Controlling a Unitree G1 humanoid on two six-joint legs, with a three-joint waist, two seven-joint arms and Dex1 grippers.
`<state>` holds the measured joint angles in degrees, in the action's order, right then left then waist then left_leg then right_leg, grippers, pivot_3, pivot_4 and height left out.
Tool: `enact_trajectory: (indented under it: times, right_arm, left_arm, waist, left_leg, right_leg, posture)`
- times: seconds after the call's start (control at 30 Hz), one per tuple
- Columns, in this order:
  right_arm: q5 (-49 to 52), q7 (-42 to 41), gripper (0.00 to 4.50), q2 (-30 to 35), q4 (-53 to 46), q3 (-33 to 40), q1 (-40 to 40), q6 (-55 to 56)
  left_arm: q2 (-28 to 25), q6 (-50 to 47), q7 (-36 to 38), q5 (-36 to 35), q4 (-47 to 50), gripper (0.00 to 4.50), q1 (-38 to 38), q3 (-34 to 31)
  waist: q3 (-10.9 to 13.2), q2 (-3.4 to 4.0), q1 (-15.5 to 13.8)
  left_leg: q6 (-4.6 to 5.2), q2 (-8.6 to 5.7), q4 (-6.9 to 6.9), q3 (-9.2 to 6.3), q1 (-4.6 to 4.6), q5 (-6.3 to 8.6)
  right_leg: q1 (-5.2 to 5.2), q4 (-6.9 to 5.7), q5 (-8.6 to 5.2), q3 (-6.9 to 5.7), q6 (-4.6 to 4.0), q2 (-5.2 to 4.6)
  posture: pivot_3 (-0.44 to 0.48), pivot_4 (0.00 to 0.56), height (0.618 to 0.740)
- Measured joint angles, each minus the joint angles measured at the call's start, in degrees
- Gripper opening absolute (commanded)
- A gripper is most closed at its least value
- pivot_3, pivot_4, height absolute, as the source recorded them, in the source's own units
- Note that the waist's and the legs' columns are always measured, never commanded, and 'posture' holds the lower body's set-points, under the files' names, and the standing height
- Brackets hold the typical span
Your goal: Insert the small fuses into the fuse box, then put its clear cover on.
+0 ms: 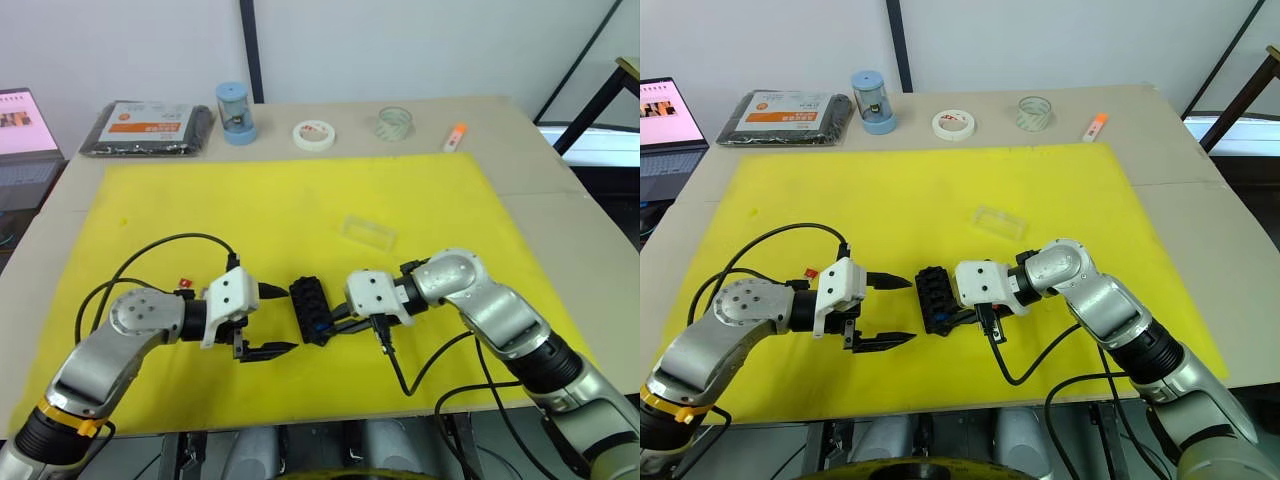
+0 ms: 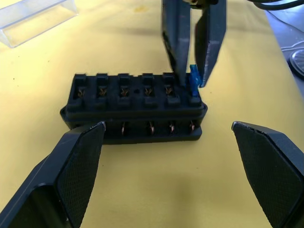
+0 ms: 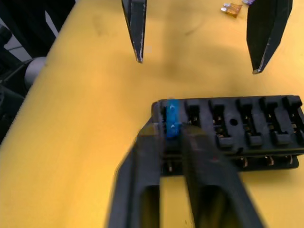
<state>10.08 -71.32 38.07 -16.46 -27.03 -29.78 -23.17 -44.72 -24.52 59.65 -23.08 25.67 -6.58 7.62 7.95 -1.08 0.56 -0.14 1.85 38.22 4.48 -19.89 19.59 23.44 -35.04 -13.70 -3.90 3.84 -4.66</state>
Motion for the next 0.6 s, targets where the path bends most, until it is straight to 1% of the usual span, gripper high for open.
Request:
enact_trajectory:
  times: [0.2,0.33,0.53,0.6]
  right_arm:
    - [2.6,-0.6,0.70,-0.1,-0.5,1.6,-1.2,-3.7]
    - [4.9,-1.0,0.70,0.5,-3.3,3.6,-2.4,-6.4]
    - [7.2,-1.1,0.70,0.9,-4.7,3.8,-2.5,-8.4]
    - [8.0,-0.7,0.28,0.6,-4.7,4.2,-2.5,-9.2]
  left_arm:
    - [0.0,0.0,0.0,0.0,0.0,4.50,0.0,0.0]
    - [0.0,0.0,-0.1,0.0,0.0,4.50,-0.1,0.0]
    - [0.1,0.1,-0.1,0.0,0.0,4.50,-0.6,0.1]
    - [0.2,0.1,-0.1,0.1,0.0,4.50,-0.6,0.1]
  waist:
    - [0.0,0.01,0.0]
    - [0.0,0.01,0.0]
    - [0.0,0.01,0.0]
    - [0.0,0.01,0.0]
  left_leg:
    - [0.00,0.01,0.00,-0.01,-0.03,0.00]
    - [0.00,0.01,0.00,-0.03,-0.05,0.00]
    - [0.01,0.01,0.00,-0.04,-0.06,0.01]
    - [0.01,0.01,0.00,-0.04,-0.06,0.01]
  right_leg:
    - [0.02,0.00,0.00,0.00,0.00,0.00]
    - [0.02,0.00,0.00,0.00,0.00,-0.01]
    - [0.02,0.00,0.00,0.00,0.00,-0.02]
    - [0.03,0.00,0.00,0.00,0.00,-0.02]
  posture:
    - [0.000,0.150,0.740]
    - [0.000,0.150,0.740]
    - [0.000,0.150,0.740]
    - [0.000,0.150,0.740]
